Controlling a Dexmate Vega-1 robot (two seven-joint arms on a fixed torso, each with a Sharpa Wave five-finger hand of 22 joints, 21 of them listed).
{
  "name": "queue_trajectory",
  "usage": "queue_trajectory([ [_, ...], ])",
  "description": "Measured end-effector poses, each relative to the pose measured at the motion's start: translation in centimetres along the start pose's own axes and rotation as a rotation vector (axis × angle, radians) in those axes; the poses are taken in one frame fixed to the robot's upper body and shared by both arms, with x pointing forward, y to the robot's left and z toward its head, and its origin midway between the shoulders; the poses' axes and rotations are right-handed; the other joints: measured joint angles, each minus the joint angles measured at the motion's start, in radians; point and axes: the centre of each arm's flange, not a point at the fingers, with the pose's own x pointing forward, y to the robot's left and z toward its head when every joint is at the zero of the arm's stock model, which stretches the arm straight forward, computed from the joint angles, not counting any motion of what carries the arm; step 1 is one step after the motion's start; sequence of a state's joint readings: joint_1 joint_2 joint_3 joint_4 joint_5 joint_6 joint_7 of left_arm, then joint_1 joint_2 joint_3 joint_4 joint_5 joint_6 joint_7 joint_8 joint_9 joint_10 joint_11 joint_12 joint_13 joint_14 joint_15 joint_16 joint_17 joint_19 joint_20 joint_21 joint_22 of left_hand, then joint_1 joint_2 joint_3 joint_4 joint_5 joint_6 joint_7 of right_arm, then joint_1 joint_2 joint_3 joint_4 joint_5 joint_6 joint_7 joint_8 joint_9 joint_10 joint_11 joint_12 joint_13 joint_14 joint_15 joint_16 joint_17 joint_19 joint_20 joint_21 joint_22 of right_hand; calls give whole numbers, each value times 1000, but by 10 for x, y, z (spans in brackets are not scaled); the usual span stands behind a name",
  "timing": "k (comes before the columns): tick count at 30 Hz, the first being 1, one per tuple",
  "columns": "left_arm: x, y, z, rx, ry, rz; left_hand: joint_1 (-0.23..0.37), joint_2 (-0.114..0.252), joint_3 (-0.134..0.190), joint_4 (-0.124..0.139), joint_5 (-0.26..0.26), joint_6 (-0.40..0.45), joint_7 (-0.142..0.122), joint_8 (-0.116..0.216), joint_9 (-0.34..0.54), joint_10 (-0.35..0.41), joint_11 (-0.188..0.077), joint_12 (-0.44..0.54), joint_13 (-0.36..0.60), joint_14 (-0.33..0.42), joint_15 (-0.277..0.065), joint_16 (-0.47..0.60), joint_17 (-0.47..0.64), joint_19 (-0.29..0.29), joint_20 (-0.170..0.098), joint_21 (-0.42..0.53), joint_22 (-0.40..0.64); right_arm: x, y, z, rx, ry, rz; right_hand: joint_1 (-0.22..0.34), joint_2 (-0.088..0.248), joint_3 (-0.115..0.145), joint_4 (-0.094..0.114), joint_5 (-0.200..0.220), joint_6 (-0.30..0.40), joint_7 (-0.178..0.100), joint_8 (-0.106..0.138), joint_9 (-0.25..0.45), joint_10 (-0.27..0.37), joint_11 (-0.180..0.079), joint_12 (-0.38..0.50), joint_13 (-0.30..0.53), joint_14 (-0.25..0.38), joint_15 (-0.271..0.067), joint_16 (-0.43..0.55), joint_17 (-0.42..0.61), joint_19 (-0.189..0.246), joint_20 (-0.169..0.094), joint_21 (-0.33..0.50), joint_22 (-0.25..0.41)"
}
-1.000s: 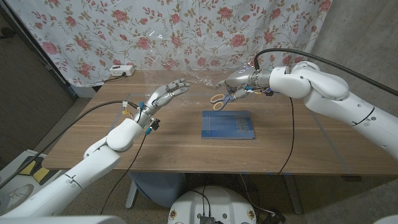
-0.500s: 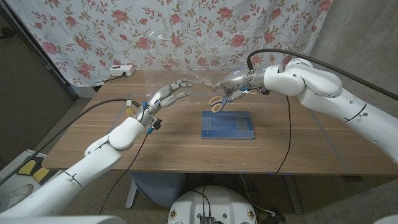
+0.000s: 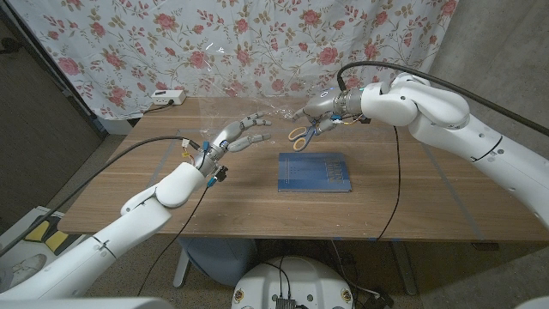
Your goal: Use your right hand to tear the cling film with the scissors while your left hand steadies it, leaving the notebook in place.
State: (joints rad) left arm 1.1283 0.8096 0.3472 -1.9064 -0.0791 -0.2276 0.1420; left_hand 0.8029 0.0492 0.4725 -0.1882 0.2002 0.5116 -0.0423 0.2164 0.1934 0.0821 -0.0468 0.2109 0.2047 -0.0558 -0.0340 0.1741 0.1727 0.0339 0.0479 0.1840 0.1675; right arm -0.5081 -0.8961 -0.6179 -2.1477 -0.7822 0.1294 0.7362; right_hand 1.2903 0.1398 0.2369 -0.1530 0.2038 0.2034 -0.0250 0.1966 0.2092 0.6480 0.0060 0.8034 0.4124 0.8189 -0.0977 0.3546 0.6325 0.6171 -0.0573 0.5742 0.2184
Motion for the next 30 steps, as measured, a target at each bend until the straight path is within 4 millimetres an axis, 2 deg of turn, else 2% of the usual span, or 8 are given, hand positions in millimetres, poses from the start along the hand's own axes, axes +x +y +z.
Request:
queue_trajectory([
  [13, -1, -9, 4, 24, -5, 55, 8, -15, -15, 15, -15, 6, 17, 0, 0, 0, 8, 8, 2, 10, 10, 4, 0, 6, 6, 0, 3, -1, -6, 9, -63, -8, 5, 4, -1, 0, 0, 0, 0, 0, 7, -4, 0, 0, 0, 0, 0, 0, 0, 5, 0, 0, 8, 0],
  [18, -1, -12, 6, 44, -7, 70, 8, -15, -32, 31, -23, 25, 9, 0, 5, 44, 5, 23, 2, 40, 0, 12, 0, 13, -1, 6, 3, -2, -8, 15, -81, -16, 6, 4, -1, 0, 0, 0, 0, 0, 7, -5, 0, 0, -2, 0, 0, 0, 0, 5, -4, -4, 10, 0],
  [20, 0, -13, 6, 47, -7, 72, 12, -19, -39, 29, -23, 36, 7, 0, 5, 54, 0, 31, 3, 46, -6, 12, 0, 17, -5, 6, 3, -1, -8, 16, -83, -17, 6, 4, -1, -4, 4, 0, 0, 0, 7, -5, 0, 0, -3, 1, 0, 0, 0, 5, -4, -4, 14, 0],
  [30, 4, -18, 10, 69, -17, 74, 16, -23, -44, 32, -23, 67, 6, 0, 5, 55, -1, 31, 0, 44, -1, 12, 0, 18, -7, 6, 3, -2, -10, 23, -95, -20, -4, 4, -1, -4, 4, -1, 0, 0, 7, -5, 0, 0, -4, 3, 1, 2, -7, 5, -3, -4, 15, 0],
])
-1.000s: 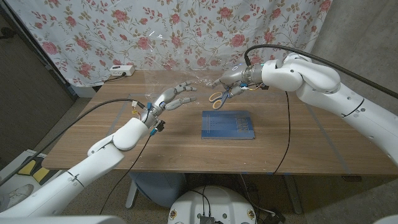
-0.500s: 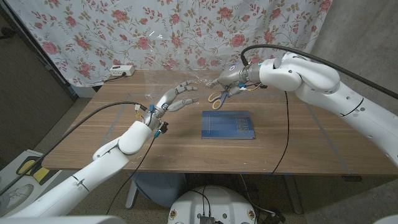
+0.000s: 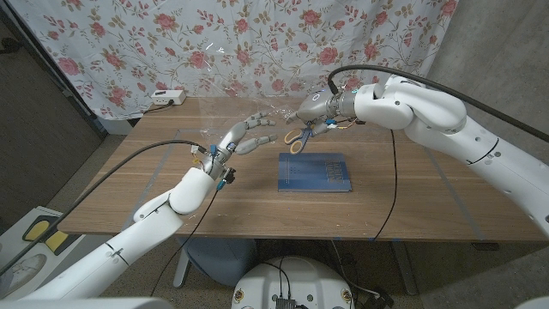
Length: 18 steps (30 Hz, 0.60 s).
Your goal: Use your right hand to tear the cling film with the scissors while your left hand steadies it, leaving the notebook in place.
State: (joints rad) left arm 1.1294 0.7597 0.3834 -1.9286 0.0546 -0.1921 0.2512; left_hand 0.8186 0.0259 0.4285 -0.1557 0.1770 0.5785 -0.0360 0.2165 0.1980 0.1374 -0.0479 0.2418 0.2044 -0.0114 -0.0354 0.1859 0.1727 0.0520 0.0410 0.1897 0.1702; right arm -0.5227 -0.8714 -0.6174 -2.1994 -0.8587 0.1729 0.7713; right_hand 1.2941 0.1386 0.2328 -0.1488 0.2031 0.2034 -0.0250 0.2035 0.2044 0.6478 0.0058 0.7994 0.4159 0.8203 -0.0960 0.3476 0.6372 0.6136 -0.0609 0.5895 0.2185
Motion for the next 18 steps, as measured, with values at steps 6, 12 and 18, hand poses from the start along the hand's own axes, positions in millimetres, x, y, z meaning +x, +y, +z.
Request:
queue_trajectory([
  [6, 2, -3, 1, 1, -5, -10, 8, 8, -4, -4, 0, 22, 11, 0, -1, -24, 5, -11, 0, -9, 9, -5, 0, 0, 0, 0, 0, -1, -4, 1, -7, 5, -10, 1, 1, -3, -3, 0, 0, 0, 0, 0, -1, -1, -4, 0, 0, 0, 0, 0, -6, 6, 6, 0],
  [12, 4, -7, 0, 0, -5, -22, 23, 23, -4, -4, 0, 29, 18, 0, -3, -34, 16, -13, 0, -16, 16, -5, 0, 2, 9, 0, 0, -1, -6, 1, -8, 7, -18, 1, 1, -3, -3, 5, 0, 0, 0, 0, -1, -1, -4, 0, 0, 0, -4, 0, -6, 6, 10, 0],
  [18, 5, -10, -1, -2, -5, -31, 48, 46, 2, -10, 0, 29, 18, 0, -3, -34, 16, -16, 0, -19, 19, -5, 0, 5, 16, 0, 0, 0, -10, 1, -12, 7, -23, 1, 1, -3, -3, 5, 4, -4, 0, 0, -1, -2, 0, -1, 0, 0, -4, 0, -5, 6, 14, -5],
])
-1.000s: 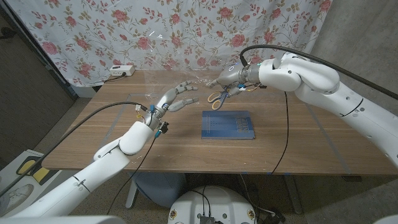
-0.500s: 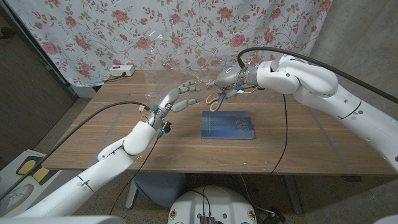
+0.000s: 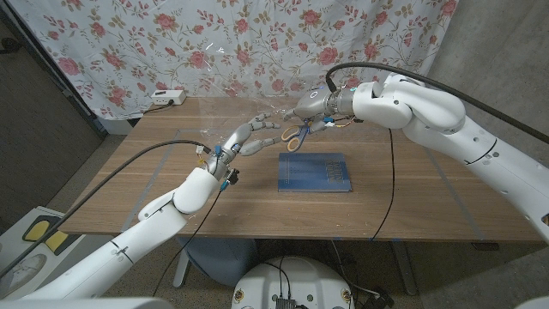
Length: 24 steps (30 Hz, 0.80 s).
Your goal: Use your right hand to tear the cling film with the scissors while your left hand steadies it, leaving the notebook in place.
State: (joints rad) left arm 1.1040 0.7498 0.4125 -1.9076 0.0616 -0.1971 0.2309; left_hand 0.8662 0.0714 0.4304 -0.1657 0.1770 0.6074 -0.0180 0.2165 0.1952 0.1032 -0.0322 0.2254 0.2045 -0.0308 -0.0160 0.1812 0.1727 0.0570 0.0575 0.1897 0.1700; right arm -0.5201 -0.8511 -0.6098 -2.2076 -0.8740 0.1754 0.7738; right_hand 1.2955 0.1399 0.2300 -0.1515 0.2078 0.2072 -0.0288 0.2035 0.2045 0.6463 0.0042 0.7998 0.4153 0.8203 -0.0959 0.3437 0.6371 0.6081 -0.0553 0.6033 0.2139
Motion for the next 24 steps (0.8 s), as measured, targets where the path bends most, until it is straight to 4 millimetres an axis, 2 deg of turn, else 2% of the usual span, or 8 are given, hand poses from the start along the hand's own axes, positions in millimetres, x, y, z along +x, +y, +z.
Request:
queue_trajectory([
  [4, 1, -2, -1, -1, 0, -4, 19, 10, 7, -7, 0, 2, 2, 0, 0, 0, 0, 0, 0, 0, 0, 0, 0, 0, 0, 0, 0, 0, -2, 0, -4, -2, -3, 0, 0, 0, 0, 0, 0, 0, 4, 0, 0, 0, 0, 1, 0, 0, 0, 0, 0, 0, 0, 0],
  [9, 4, -3, -2, -2, -1, -10, 54, 27, 23, -11, 0, 47, 14, 6, 0, 0, 0, 0, 0, 0, 0, 0, 0, 0, 0, 0, 0, 2, -4, 0, -8, -5, -3, 0, 0, 0, 0, 0, 0, 0, 4, 0, 0, 0, 0, 3, 0, 0, 0, 0, 0, 0, 0, 0],
  [15, 7, -5, -3, -8, -3, -18, 88, 51, 32, -12, 5, 42, 18, -1, 0, 1, 1, 0, -5, 0, 0, 0, 0, 0, 0, 0, 0, 3, -4, 0, -7, -11, -4, 0, 0, 0, 0, 0, 0, 0, 4, 0, 1, 1, 0, 4, 0, 0, 0, 5, 0, 0, 7, 0],
  [24, 10, -7, -4, -13, -8, -30, 104, 56, 40, -12, 5, 34, 20, -9, 0, 4, 4, 0, -5, 0, 0, 0, 0, 0, 0, 0, 0, 4, -5, 1, -5, -17, -6, 0, 0, 0, 0, 0, 0, 0, 4, 0, 1, 1, -1, 5, 0, 0, -4, 5, 0, 0, 7, 0],
])
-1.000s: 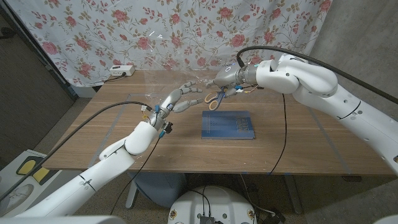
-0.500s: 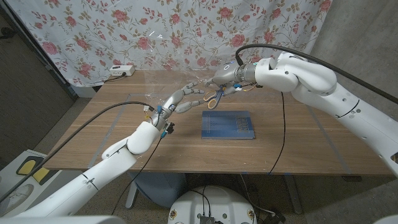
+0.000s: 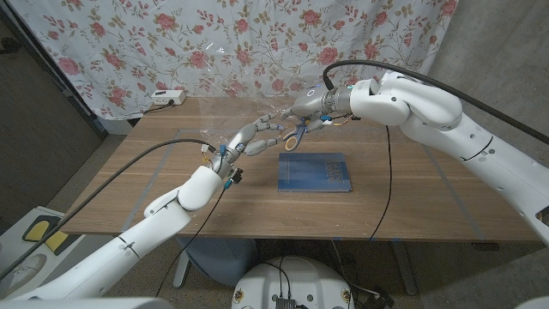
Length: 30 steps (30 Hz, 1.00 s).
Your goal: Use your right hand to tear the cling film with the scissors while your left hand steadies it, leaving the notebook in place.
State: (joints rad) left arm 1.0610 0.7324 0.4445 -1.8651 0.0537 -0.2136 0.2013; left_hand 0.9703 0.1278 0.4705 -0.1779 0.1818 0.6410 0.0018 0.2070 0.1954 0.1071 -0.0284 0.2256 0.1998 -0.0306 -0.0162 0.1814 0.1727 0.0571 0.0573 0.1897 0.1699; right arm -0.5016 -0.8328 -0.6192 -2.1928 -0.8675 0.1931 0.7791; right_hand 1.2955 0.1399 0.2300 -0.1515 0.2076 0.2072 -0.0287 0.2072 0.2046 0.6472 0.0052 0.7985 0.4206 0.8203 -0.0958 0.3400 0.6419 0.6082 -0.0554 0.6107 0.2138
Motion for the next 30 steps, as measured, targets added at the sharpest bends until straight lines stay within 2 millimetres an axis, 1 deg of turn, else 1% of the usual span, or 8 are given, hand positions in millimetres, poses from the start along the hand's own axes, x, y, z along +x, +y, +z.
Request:
queue_trajectory([
  [3, 1, -1, 1, 1, -3, -4, 8, -8, -1, 1, 0, -4, -11, -3, -1, 2, -3, 0, 0, -1, -6, 0, -2, 2, -2, 0, -1, 1, 0, 0, 1, -2, -3, 0, 0, 0, 0, 0, 0, 0, 0, 0, 0, 0, -3, 0, 0, 0, 0, 0, 0, 0, 0, 0],
  [4, 1, -1, 1, 2, -3, -6, 5, -10, -5, 5, 0, -4, -11, -4, -3, 0, -8, 0, 0, -1, -10, 0, -5, 4, -4, 0, -2, 1, 0, 0, 1, -3, -3, 0, 0, 0, 0, 0, 0, 0, 0, 0, 0, 0, -3, 0, 0, 0, 0, 0, 0, 0, 5, 0],
  [7, 2, -2, 1, 7, -2, -10, 3, -26, -15, 3, 0, -3, -11, -4, -5, 0, -8, 0, 0, 0, -11, 0, -4, 4, -4, 0, -3, 2, -1, 1, 1, -6, -6, 0, 0, 0, 0, 0, 0, 0, 0, 0, 0, 0, -3, 0, 0, 0, 0, 0, 0, 0, 8, 0],
  [12, 2, -3, 1, 12, 4, -16, -6, -43, -30, 10, -4, 2, -16, -8, -5, 0, -8, 0, 0, 0, -11, 0, -2, 0, -8, 0, -3, 3, -1, 2, 1, -10, -10, 0, 0, 0, 0, -1, 0, 0, 0, 0, -1, -1, -3, 0, 0, 0, -4, 0, -4, -4, 8, 0],
  [18, 2, -4, 1, 21, 7, -22, -11, -48, -45, 17, -5, -7, -18, -8, -5, 0, -8, 0, 0, 0, -11, 0, -3, 0, -8, 0, 0, 3, -1, 2, 4, -14, -14, 0, 0, 0, 0, -1, 0, 0, 0, 0, -1, -1, -6, 0, 0, 0, -4, 0, -4, -4, 16, 0],
  [24, 2, -5, 2, 27, 7, -26, -15, -52, -50, 22, -5, -13, -13, -15, -5, 0, -7, -4, 0, 0, -11, 0, -3, 0, -7, 0, 0, 3, -1, 3, 8, -20, -18, 3, 3, 0, 0, 0, 5, -5, 0, 0, -1, -1, -3, 2, 0, 0, -4, 0, -9, 2, 16, 0],
  [26, 2, -6, 3, 29, 7, -27, -15, -52, -50, 22, -5, -13, -13, -15, -5, -6, -2, -4, 0, 0, -11, 0, -3, 0, -7, 0, 0, 3, -2, 3, 10, -22, -20, 2, 3, 0, 0, 0, 8, -3, 0, 0, -1, -1, -3, 2, 0, 0, -8, 0, -9, 2, 16, 0],
  [30, 2, -7, 3, 33, 7, -27, -15, -52, -53, 19, -5, -13, -13, -15, -3, -6, -2, -4, 0, 0, -11, 0, -3, 0, -7, 0, 0, 3, -2, 3, 13, -23, -24, 2, 2, 0, 0, 0, 9, -2, 4, 0, -1, -1, -3, 3, 0, 0, -8, 0, -9, 2, 23, 0],
])
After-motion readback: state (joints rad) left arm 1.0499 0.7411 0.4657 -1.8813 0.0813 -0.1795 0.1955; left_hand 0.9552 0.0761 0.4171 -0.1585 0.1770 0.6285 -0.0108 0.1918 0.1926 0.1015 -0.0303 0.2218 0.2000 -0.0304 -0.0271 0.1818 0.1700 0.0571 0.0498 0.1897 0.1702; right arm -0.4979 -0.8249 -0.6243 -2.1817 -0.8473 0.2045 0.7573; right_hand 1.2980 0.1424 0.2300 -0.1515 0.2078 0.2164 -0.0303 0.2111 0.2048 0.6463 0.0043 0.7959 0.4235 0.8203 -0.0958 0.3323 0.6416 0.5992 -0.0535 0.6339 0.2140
